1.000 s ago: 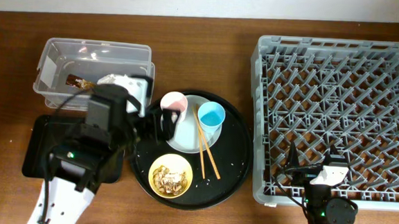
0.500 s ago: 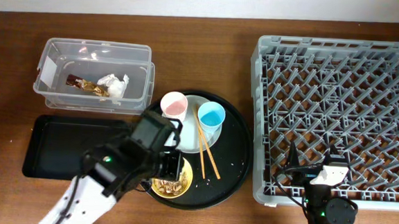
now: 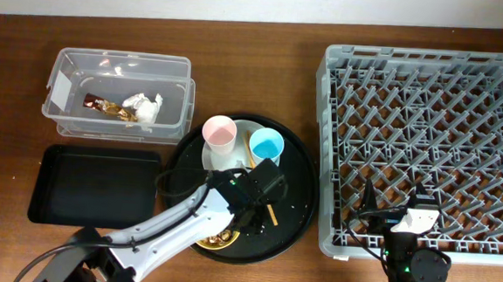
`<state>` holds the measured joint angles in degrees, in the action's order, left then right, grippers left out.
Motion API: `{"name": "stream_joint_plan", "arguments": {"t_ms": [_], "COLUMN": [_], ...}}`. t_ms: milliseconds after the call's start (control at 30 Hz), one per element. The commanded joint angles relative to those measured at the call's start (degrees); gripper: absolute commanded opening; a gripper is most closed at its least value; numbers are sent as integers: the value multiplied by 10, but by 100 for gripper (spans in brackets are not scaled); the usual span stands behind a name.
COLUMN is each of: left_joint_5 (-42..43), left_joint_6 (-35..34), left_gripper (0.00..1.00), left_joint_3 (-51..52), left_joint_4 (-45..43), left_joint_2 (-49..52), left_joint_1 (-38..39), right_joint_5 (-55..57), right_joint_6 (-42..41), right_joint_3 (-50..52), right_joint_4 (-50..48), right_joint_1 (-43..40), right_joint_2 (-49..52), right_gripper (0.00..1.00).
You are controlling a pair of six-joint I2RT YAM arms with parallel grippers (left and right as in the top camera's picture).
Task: Sort waste into correct bins and load items into the dishwasher rack
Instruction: 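Grasp the rim of the yellow bowl with the left gripper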
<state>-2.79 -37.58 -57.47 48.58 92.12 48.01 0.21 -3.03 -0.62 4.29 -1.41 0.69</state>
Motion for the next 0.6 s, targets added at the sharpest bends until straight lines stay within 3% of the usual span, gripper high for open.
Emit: {"name": "stream_joint_plan", "arguments": {"t_ms": [0, 567], "left_joint_5": [-11, -31], "left_joint_6": [-6, -6], "left_gripper": [21, 21], "left_joint_3": [3, 30], "left_joint_4": [-1, -34], "left_joint_2": [8, 9], "left_joint_1": [17, 19], "right_joint_5": [6, 6], "right_joint_6": [-5, -5], "right_joint_3": [3, 3], "right_joint_4": [3, 3], "right_joint_1": [3, 3], "right_joint_2": [-3, -3], "right_gripper": [98, 98]}}
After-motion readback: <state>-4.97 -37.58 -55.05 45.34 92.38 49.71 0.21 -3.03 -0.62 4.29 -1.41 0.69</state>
